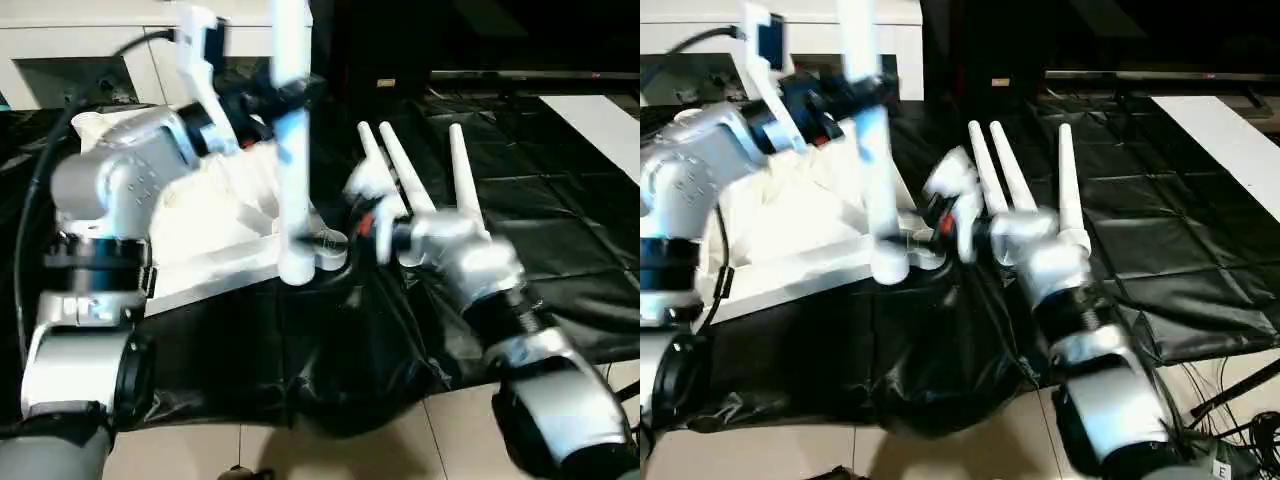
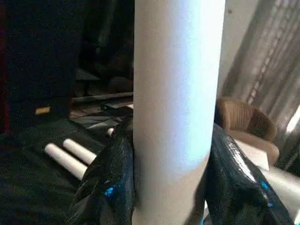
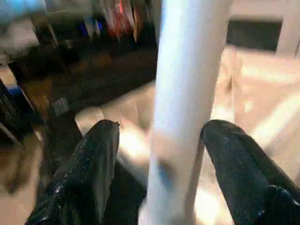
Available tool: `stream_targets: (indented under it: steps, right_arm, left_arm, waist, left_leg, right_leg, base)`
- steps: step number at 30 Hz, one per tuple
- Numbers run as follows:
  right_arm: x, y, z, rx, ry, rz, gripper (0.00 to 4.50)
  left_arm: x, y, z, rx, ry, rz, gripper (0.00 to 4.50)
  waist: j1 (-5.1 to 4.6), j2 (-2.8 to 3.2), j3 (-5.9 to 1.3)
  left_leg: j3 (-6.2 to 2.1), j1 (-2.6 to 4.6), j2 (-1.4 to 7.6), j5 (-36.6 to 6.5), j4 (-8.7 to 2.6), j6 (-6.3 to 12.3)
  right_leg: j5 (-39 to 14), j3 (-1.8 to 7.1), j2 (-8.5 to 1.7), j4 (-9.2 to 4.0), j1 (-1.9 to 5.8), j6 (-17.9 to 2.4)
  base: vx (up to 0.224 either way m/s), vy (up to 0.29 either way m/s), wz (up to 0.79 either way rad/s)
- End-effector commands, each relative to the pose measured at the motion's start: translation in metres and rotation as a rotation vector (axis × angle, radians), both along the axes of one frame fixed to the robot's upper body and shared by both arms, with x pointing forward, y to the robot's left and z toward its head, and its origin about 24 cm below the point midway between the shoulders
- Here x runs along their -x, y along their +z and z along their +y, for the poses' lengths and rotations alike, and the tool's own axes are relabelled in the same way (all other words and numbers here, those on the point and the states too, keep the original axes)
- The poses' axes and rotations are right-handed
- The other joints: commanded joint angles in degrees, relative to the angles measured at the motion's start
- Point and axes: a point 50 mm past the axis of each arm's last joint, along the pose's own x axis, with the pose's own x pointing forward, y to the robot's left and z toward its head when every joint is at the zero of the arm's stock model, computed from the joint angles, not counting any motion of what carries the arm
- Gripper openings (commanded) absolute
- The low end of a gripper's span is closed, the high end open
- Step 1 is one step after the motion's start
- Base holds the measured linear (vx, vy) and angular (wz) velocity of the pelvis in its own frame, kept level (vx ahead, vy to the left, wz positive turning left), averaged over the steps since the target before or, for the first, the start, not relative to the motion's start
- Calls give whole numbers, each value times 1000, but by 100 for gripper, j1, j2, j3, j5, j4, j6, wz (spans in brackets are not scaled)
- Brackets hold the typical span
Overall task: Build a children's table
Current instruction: Insert table leg to table base
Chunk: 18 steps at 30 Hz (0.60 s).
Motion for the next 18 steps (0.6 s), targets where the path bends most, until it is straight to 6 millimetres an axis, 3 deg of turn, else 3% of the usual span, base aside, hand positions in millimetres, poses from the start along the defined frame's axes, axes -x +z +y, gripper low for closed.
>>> stream_targets:
  steps: [1,7,13,18]
  right_arm:
    - [-2,11,-6,-63,-7,30,305]
    - [1,9,-10,-53,3,104,305]
    - [3,2,-6,-5,13,138,305]
    - [4,2,-2,31,26,155,305]
  left_arm:
    - [-1,10,0,50,-2,3,166]
    - [0,11,-1,172,-54,66,166]
    - [1,11,-4,205,-79,94,166]
    - [1,11,-6,219,-97,117,166]
  waist:
    - [46,12,-467]
    - [122,-2,-476]
    - [127,-21,-459]
    - [126,-32,-470]
  left_leg:
    - [-11,90,88,274,-299,427]
    - [-8,81,82,379,-285,372]
    - [-14,79,87,291,-306,284]
    - [-14,82,83,419,-296,297]
  right_leg:
    - [1743,229,-373,-276,415,-1720]
    - [1837,221,-384,-264,418,-1760]
    - [1580,221,-395,-287,423,-1664]
    - [1777,224,-391,-269,422,-1646]
  base:
    - [0,0,0]
    - [0,0,0]
    - [0,0,0]
    - [0,0,0]
